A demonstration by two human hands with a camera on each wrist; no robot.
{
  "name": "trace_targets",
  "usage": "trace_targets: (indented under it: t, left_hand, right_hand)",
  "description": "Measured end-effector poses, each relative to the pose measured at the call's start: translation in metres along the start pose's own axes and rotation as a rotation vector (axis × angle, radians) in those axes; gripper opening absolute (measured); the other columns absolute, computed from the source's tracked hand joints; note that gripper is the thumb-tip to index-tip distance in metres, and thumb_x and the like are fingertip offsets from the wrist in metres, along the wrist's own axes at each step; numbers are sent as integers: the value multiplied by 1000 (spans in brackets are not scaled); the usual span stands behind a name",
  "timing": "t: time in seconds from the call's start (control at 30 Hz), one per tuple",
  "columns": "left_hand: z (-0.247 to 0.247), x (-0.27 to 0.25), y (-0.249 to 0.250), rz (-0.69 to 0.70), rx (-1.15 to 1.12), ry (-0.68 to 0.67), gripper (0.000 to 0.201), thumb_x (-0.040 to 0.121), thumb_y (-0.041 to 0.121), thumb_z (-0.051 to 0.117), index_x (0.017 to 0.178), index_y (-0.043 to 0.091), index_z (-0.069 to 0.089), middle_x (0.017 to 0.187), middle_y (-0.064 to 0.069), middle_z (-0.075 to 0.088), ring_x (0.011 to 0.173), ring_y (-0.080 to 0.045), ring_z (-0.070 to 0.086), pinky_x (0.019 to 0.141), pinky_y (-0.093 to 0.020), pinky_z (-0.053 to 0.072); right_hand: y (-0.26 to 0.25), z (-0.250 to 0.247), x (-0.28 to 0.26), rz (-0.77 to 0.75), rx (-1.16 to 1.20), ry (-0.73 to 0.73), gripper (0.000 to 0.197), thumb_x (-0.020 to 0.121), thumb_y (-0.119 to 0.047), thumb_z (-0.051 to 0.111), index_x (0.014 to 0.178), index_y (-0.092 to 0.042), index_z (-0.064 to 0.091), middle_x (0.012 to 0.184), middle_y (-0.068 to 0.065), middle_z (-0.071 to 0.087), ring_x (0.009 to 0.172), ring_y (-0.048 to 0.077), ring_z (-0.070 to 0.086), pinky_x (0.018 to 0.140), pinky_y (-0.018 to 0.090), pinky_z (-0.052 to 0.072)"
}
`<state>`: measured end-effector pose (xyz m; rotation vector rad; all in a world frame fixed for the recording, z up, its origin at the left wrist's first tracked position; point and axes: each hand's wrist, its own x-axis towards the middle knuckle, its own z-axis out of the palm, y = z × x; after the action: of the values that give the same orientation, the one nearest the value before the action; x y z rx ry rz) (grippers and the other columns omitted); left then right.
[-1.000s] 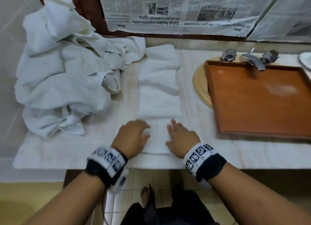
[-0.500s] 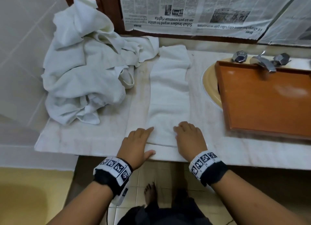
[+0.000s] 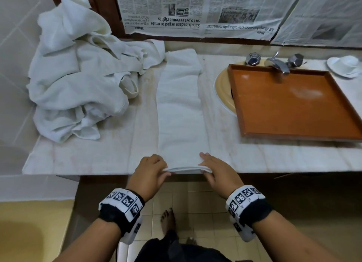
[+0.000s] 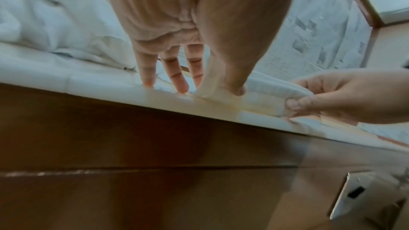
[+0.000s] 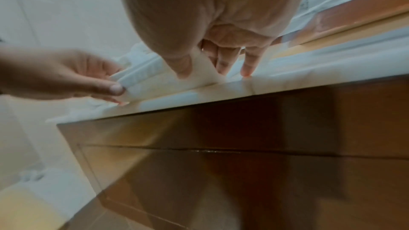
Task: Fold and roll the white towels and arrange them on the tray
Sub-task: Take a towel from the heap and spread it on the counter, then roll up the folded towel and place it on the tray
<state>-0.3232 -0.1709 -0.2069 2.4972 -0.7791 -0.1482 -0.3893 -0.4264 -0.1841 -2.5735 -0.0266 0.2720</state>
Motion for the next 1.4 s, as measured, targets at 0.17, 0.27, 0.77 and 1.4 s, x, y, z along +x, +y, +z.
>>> trace_targets:
  t: [0.17, 0.27, 0.77, 1.4]
  left_hand:
    - [-8, -6, 10, -159, -126, -37, 21, 93, 41, 61, 82, 23, 59, 82, 7, 57, 78, -12, 52, 72, -30, 43]
    - [-7, -12, 19, -287, -214, -7, 17, 92, 40, 63, 87, 25, 56, 88, 7, 55, 81, -11, 53, 72, -24, 38]
    - [1, -55, 44, -472, -638, 126, 28, 75, 13, 83, 93, 23, 63, 81, 2, 70, 76, -8, 66, 74, -25, 53]
    - [-50, -36, 67, -298, -898, -88, 20, 95, 29, 63, 93, 11, 72, 90, 3, 75, 85, -10, 69, 80, -33, 55]
  right_hand:
    - [-2, -9, -14, 131, 132, -52, 48, 102, -36, 52, 148, -28, 44, 154, -8, 40, 142, 6, 36, 118, 27, 28]
    - [-3, -8, -17, 153, 132, -62, 49, 101, -40, 51, 148, -27, 45, 152, -5, 45, 141, 9, 39, 115, 25, 29]
    - [-11, -9, -54, 54, 176, -33, 23, 98, -45, 53, 87, -26, 58, 76, -4, 63, 70, 14, 58, 67, 34, 48]
    - [-27, -66, -33, 90, 477, -213, 30, 98, -31, 60, 98, -2, 68, 97, 12, 73, 93, 26, 69, 87, 41, 52]
